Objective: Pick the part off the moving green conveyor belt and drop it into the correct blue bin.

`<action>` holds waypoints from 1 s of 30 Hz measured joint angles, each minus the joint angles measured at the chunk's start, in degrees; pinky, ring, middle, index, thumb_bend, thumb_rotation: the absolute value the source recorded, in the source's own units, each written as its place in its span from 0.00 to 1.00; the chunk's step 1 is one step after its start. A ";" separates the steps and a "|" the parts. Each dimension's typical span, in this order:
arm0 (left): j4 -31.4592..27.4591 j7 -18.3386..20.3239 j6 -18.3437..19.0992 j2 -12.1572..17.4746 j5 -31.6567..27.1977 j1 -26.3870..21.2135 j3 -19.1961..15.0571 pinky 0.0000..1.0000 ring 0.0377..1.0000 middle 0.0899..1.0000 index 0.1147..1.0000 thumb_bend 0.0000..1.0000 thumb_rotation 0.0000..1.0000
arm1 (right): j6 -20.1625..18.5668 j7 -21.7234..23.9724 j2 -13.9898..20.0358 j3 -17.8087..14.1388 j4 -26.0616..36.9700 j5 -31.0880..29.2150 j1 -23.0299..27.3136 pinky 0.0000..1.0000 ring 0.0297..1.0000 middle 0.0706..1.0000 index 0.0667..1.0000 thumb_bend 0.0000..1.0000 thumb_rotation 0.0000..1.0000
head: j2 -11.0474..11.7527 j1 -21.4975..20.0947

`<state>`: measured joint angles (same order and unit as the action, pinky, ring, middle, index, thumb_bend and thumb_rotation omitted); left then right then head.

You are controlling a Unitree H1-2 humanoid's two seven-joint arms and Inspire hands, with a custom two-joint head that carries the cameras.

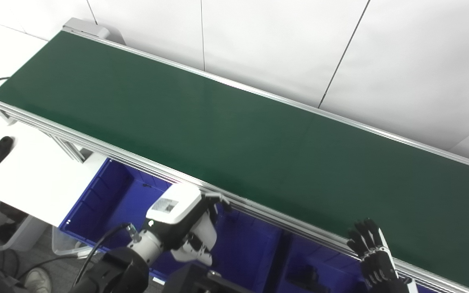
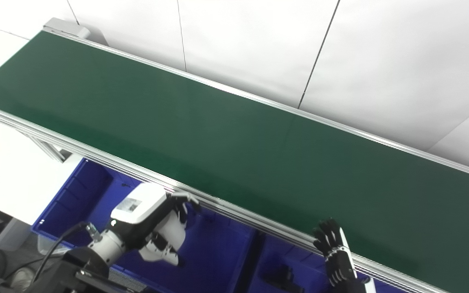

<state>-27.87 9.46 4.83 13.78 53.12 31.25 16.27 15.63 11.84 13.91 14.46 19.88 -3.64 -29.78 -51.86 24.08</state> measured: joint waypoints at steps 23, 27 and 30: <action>0.56 1.21 -0.44 0.93 8.58 -1.41 2.05 0.77 0.81 0.84 0.77 1.00 0.36 | -0.21 0.25 -0.54 -0.22 -0.07 0.25 0.76 0.90 0.91 0.93 0.96 0.88 0.90 | 0.00 -1.41; -0.05 2.28 -0.44 0.87 9.28 -0.99 2.03 0.79 0.83 0.85 0.77 1.00 0.37 | -0.22 0.27 -0.54 -0.22 -0.06 0.30 0.60 0.90 0.91 0.93 0.96 0.88 0.90 | -0.26 -1.93; -0.57 2.41 -0.44 0.74 9.34 -0.74 1.94 0.79 0.83 0.85 0.77 1.00 0.37 | -0.27 0.27 -0.54 -0.21 -0.06 0.31 0.54 0.90 0.91 0.93 0.96 0.88 0.90 | -0.26 -1.94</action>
<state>-28.44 11.87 4.39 14.52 62.46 30.52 18.21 15.35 12.11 13.37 14.25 19.82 -3.33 -29.24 -52.12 22.15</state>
